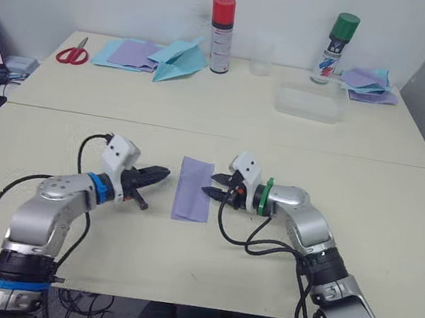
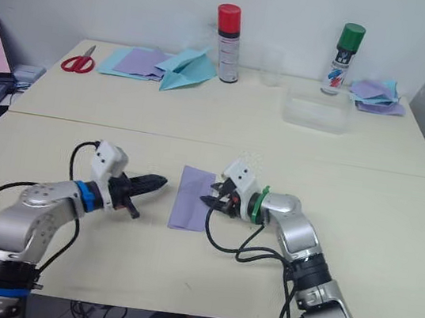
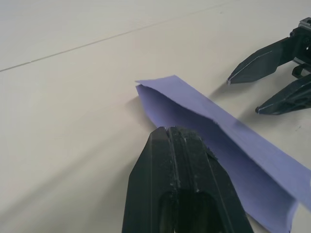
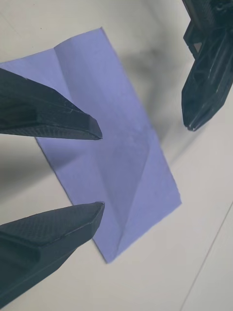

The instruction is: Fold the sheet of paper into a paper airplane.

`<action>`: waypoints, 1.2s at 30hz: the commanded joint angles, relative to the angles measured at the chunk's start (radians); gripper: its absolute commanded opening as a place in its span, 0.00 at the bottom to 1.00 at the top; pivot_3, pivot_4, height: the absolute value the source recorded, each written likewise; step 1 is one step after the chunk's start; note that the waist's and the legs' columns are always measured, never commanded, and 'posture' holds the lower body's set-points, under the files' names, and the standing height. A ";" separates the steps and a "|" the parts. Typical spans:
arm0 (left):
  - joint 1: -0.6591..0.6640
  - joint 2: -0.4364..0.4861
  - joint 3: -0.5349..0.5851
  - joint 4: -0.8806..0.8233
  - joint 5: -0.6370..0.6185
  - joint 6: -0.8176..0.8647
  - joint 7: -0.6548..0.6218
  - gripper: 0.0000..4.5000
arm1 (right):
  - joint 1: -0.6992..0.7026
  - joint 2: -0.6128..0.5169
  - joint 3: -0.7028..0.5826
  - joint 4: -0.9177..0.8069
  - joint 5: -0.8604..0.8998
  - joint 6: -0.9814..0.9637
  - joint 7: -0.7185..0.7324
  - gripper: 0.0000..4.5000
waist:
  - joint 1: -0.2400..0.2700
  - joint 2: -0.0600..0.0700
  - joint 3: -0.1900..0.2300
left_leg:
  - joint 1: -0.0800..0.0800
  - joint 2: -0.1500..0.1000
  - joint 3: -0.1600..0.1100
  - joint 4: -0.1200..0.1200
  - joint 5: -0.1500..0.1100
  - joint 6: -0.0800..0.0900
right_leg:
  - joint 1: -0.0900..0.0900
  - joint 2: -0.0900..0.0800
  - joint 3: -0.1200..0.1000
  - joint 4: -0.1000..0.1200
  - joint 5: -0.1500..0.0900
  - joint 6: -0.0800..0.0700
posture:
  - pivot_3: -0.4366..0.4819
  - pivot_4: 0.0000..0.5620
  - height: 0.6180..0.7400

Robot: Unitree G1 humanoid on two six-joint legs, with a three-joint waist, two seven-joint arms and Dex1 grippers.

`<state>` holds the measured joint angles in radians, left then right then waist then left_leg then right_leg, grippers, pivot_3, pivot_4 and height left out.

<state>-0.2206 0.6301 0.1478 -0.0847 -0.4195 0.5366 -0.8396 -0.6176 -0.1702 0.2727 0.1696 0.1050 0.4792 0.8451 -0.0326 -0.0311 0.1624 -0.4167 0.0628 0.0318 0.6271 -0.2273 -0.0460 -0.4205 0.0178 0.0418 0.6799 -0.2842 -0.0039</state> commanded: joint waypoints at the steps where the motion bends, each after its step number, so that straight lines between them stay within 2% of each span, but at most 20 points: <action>1: 0.000 -0.015 -0.024 -0.001 0.009 -0.030 -0.001 0.00 | 0.006 -0.009 -0.007 -0.068 0.030 0.011 0.005 0.46 | 0.000 0.000 0.000 | 0.000 0.000 0.000 0.000 0.000 0.000 | 0.000 0.000 0.000 0.000 0.000 0.000 | 0.48 0.27 1.00; 8: -0.043 -0.071 -0.126 0.057 0.076 -0.075 0.020 0.00 | 0.005 -0.023 -0.009 -0.129 0.071 0.116 0.004 0.46 | 0.001 -0.001 0.000 | 0.000 0.000 -0.001 0.001 0.000 0.000 | 0.000 0.000 -0.001 0.001 0.001 0.002 | 0.48 0.27 1.00; 13: -0.072 -0.098 -0.154 0.059 0.074 -0.083 0.007 0.00 | 0.005 0.016 -0.066 -0.208 0.194 0.428 -0.046 0.46 | 0.000 -0.001 0.000 | 0.000 0.000 -0.001 0.002 0.000 0.000 | 0.000 0.001 0.000 0.001 0.001 0.002 | 0.48 0.27 1.00; 18: -0.106 -0.110 -0.167 0.081 0.082 -0.093 0.001 0.00 | -0.020 0.105 -0.177 -0.201 0.281 0.628 -0.168 0.46 | 0.000 -0.001 0.000 | 0.000 0.000 -0.001 0.002 0.000 0.000 | 0.000 0.002 -0.001 0.002 0.001 0.001 | 0.48 0.27 1.00; 25: -0.139 -0.145 -0.185 0.081 0.080 -0.100 -0.003 0.00 | -0.087 0.193 -0.304 -0.120 0.338 0.752 -0.298 0.46 | 0.000 -0.001 0.000 | 0.000 0.000 0.000 0.002 0.000 0.000 | 0.000 0.002 0.000 0.001 0.002 0.002 | 0.48 0.27 1.00; 36: -0.137 -0.165 -0.187 0.063 0.085 -0.106 0.003 0.00 | -0.160 0.266 -0.457 -0.063 0.427 0.891 -0.428 0.46 | 0.000 -0.001 0.000 | 0.000 0.000 0.000 0.002 0.000 0.000 | 0.000 0.003 -0.001 0.002 0.002 0.002 | 0.48 0.27 1.00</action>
<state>-0.3544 0.4689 -0.0397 0.0167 -0.3305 0.4499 -0.8377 -0.7499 0.0771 -0.1562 0.1224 0.4954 1.3486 0.4327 -0.0326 -0.0318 0.1626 -0.4172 0.0628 0.0319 0.6292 -0.2272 -0.0459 -0.4203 0.0205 0.0413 0.6817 -0.2821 -0.0023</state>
